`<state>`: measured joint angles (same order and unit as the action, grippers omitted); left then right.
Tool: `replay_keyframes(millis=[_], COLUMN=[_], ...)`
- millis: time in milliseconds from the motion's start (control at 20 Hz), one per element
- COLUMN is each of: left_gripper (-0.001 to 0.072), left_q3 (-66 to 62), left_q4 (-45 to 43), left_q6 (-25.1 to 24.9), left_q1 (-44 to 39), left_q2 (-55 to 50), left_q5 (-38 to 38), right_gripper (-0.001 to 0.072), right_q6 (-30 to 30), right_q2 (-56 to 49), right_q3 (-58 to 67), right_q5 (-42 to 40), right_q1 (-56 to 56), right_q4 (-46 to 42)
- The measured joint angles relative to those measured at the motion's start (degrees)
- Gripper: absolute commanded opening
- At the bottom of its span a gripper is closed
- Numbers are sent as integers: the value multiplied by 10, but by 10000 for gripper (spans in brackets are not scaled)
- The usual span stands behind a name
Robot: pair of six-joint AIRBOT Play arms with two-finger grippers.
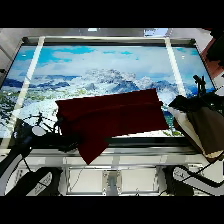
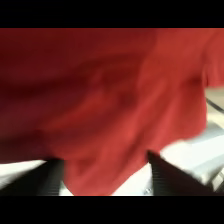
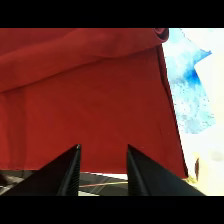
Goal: Fold the shirts.
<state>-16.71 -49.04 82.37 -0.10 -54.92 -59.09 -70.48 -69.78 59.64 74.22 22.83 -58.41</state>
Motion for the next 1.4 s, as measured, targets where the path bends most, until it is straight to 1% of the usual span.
replay_keyframes(millis=[50,100,200,400,500,600,750,950,1300,1400], left_gripper=[27,19,19,19,19,19,19,19,19,19], left_q3=[1,2,2,2,2,2,2,2,2,2], left_q4=[-4,-5,3,12,12,13,14,15,15,15], left_q6=[2,4,12,15,16,17,17,17,17,17], left_q1=[-14,-26,-47,-64,-67,-69,-70,-71,-71,-71], left_q2=[-1,-1,0,0,0,0,0,0,0,0], left_q5=[16,22,23,2,-8,-13,-19,-21,-22,-22], right_gripper=[255,250,254,256,258,295,295,295,292,246], right_q6=[0,0,0,-1,-7,-12,-13,-15,-17,-17], right_q2=[0,0,0,0,0,0,0,0,1,1], right_q3=[0,0,0,-20,-58,-113,-200,-276,-316,-318], right_q5=[0,1,7,36,53,50,9,-59,-155,-179], right_q1=[0,0,0,1,2,10,27,35,38,38], right_q4=[1,2,2,-5,-19,-17,28,77,149,168])
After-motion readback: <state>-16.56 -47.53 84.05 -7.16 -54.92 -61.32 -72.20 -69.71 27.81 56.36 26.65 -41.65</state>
